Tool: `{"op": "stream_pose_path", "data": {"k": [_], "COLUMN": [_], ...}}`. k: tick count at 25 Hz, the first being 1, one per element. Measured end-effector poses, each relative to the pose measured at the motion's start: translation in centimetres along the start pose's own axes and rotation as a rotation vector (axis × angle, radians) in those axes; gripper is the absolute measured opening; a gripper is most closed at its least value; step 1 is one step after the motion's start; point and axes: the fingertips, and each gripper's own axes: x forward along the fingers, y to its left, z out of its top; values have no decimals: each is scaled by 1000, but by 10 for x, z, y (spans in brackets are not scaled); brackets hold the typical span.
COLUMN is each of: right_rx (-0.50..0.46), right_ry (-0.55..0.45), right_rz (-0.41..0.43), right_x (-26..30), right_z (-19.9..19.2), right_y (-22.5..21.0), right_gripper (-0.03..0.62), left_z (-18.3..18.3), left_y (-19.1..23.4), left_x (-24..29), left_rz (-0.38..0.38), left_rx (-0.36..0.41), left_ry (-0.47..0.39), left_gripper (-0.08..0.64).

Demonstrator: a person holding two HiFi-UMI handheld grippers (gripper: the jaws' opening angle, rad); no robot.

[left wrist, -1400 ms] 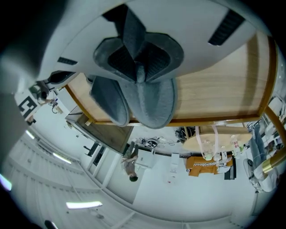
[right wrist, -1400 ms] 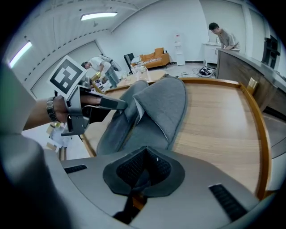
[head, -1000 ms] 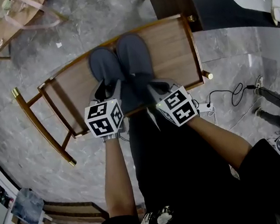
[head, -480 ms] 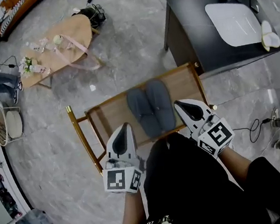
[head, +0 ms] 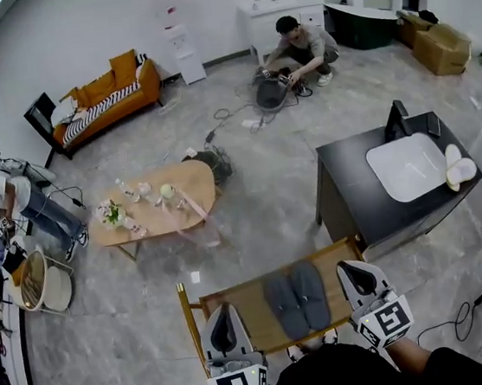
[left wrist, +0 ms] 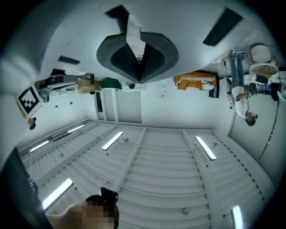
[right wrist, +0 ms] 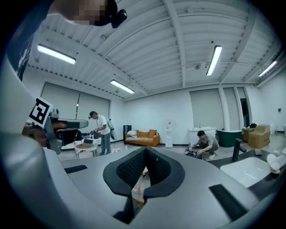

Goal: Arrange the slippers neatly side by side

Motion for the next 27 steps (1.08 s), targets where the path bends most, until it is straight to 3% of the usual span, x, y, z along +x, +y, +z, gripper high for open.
{"op": "stream_pose_path", "data": {"k": [4, 27], "right_rx": [-39, -102], "right_ry": [32, 40], "right_rz": [-2, -71], "right_x": [4, -1], "right_z": [-3, 4], "right_y": [13, 40], "right_gripper": [-3, -3], "left_z": [-1, -20], "left_y": [14, 32], "left_x": [-6, -12], "left_rz": [28, -47], "left_rx": [10, -9], "left_ry": [-13, 14], "left_gripper": [2, 2]}}
